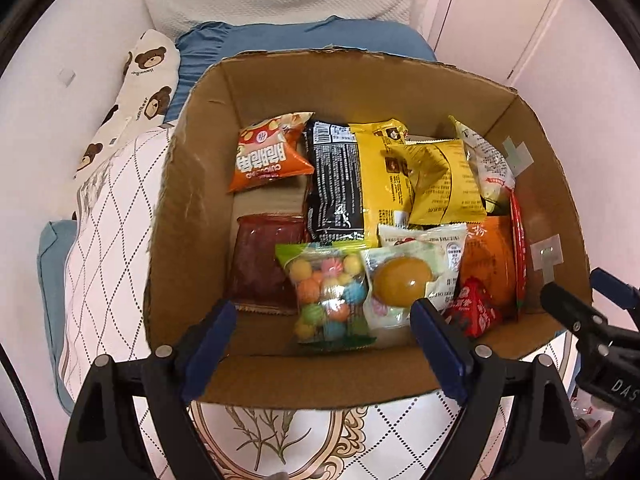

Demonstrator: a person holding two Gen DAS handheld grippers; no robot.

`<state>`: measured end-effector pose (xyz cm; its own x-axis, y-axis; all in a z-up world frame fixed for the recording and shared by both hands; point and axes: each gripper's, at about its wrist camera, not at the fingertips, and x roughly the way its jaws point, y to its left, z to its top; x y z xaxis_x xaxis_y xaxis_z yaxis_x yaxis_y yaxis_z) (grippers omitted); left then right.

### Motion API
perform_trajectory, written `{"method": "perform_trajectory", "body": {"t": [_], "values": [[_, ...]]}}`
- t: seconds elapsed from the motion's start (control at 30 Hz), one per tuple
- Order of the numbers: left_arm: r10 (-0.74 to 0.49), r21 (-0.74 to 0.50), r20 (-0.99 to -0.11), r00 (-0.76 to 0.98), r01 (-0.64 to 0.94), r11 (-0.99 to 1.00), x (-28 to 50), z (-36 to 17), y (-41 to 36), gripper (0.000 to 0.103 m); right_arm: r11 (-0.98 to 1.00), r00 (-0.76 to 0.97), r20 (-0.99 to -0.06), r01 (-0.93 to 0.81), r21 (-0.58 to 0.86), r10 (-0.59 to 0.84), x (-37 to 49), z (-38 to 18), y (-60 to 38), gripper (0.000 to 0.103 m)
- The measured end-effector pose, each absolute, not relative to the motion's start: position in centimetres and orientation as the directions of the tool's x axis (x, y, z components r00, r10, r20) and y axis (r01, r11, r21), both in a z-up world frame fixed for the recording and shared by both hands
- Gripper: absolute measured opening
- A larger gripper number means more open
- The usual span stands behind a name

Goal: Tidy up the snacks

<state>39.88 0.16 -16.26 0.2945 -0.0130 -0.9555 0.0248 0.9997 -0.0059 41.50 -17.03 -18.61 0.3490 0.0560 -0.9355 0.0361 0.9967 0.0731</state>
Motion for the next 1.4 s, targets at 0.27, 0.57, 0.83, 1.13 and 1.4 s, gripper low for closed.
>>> {"method": "perform_trajectory", "body": {"t": [0.27,0.57,0.83,1.13,1.4], "values": [[-0.023,-0.025,-0.936,0.351,0.001,1.000,38.4,-14.2,0.6,0.089,0.997,0.395,-0.917,0.032,0.071,0.053,39.9,-16.8,-16.9,0.099],[0.000,-0.005,-0.875,0.484,-0.008,1.000,33.4,-9.2,0.6,0.089,0.995,0.497,-0.865,0.021,0.094,0.071,34.9,-12.3,-17.3,0.100],[0.000,-0.005,-0.830,0.558,-0.007,1.000,28.3,-5.7,0.1,0.089,0.996,0.587,-0.807,-0.007,0.084,0.072,29.0,-7.9,-17.2,0.102],[-0.036,-0.046,-0.772,0.635,0.001,0.999,22.4,-1.2,0.2,0.103,0.997,0.682,-0.727,-0.038,0.068,0.076,22.1,-2.3,-17.1,0.103],[-0.004,0.002,-0.723,0.691,0.008,1.000,18.2,1.7,0.0,0.103,0.997,0.736,-0.673,-0.052,0.051,0.073,17.2,1.1,-16.9,0.103]]}}
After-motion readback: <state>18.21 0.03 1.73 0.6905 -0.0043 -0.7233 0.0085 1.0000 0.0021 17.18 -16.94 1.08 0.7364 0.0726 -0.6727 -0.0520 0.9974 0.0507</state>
